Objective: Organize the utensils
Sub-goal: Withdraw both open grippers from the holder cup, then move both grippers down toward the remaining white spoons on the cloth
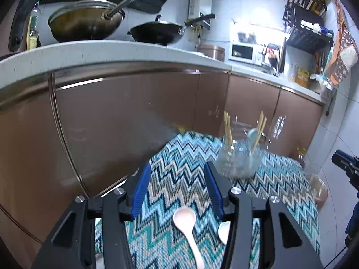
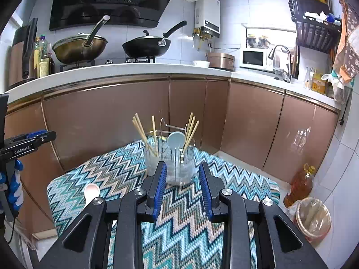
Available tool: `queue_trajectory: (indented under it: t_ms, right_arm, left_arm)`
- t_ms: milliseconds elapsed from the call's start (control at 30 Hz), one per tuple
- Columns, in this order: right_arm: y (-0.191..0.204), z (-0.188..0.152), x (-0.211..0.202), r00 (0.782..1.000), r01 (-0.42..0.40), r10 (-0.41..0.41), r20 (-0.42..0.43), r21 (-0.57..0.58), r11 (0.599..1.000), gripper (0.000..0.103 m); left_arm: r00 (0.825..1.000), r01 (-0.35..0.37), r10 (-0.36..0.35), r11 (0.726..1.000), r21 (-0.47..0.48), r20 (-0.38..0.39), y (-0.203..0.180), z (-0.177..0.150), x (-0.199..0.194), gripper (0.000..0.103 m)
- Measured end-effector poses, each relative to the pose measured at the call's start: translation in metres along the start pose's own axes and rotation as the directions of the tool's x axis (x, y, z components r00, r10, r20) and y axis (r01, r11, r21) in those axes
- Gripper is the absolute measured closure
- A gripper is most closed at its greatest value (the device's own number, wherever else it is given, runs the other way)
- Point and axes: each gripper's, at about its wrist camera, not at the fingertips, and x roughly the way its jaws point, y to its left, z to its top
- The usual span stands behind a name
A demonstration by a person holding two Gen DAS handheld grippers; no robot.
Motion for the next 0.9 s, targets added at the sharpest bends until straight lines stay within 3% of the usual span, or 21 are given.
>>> queue_trajectory:
  t_ms: [567,767,900]
  right_arm:
    - [0.026,-0.019,-0.001,0.991,-0.092,0.087,-0.103,-0.045,0.995,0.070]
    - [0.038,-0.032,0.024,0.970,-0.152,0.142,-0.195,-0.040,0.988,0.069]
    - [0.045,-0.044,0.045,0.939,-0.221,0.209,-0.272,-0.013,0.975,0.069]
  left_arm:
    - [0.983,0.060,-0.061,0.998,-0.013,-0.172,0.025,-0.034,0.013,0.056]
    - [0.961,0.088,-0.096,0.995,-0.045,-0.261,0.032,-0.047,0.032,0.056]
    - [0.938,0.104,-0.121,0.992,-0.070,-0.326,0.035,-0.057,0.050,0.056]
